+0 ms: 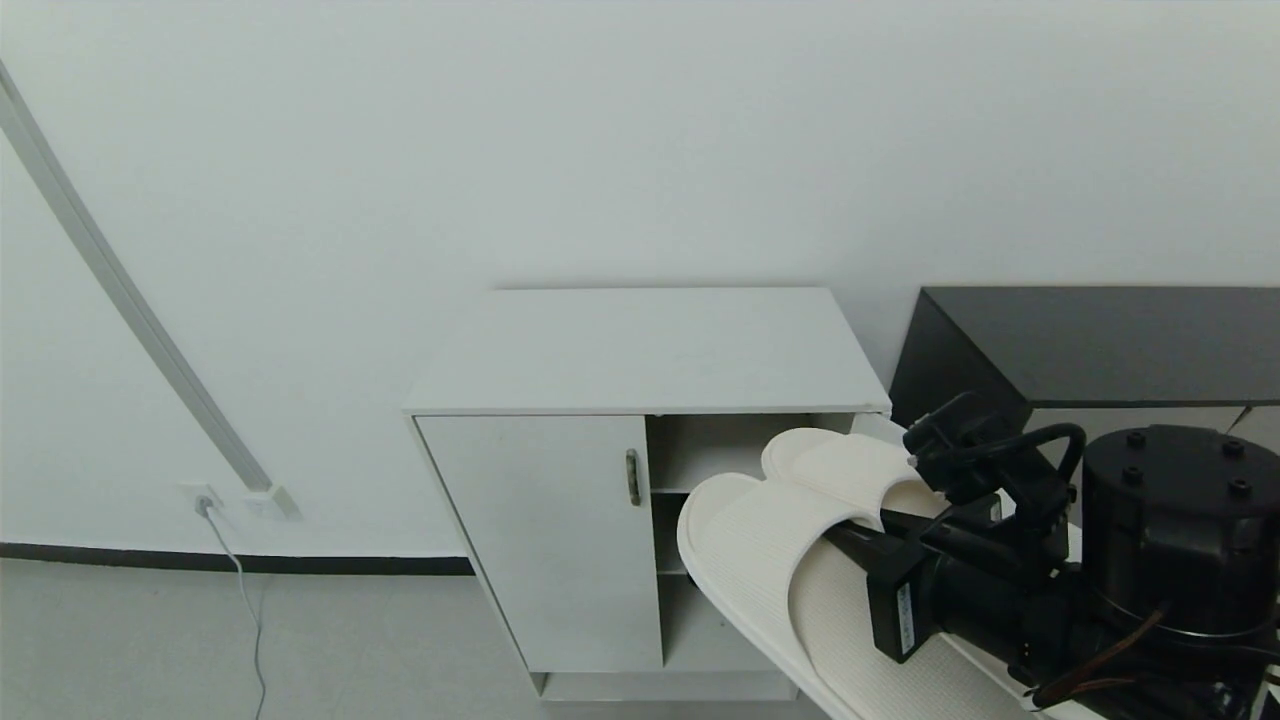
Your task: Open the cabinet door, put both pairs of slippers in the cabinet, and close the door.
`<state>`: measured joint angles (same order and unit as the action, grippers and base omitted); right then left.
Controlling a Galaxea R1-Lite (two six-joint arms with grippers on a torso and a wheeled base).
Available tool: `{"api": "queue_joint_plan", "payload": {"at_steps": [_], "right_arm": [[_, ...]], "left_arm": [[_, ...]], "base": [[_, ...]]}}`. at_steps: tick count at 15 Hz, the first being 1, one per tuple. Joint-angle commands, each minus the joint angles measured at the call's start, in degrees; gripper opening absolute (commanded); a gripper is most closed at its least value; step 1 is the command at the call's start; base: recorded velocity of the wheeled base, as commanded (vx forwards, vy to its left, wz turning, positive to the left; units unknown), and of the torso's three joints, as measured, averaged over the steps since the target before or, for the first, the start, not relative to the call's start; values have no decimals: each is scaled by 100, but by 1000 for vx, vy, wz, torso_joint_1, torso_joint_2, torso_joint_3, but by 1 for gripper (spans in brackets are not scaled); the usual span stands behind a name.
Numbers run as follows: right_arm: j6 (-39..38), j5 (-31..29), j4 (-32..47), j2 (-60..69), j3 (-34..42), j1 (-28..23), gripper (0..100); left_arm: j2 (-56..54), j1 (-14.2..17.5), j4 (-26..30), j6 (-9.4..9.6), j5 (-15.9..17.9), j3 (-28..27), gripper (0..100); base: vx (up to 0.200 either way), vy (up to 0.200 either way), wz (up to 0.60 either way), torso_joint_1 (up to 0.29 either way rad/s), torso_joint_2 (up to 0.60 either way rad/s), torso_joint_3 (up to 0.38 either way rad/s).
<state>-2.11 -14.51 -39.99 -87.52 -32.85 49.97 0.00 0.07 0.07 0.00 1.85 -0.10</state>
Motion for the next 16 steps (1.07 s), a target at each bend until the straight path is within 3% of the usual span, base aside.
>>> {"api": "queue_joint_plan", "payload": {"at_steps": [1, 16], "right_arm": [[0, 0, -1, -11, 7, 13, 0], [0, 9, -9, -20, 51, 57, 0]], "left_arm": [[0, 1, 1, 0, -1, 1, 0], [0, 1, 1, -9, -1, 1, 0]], "base": [[0, 0, 0, -163, 364, 203], [0, 0, 0, -210, 512, 298]]}}
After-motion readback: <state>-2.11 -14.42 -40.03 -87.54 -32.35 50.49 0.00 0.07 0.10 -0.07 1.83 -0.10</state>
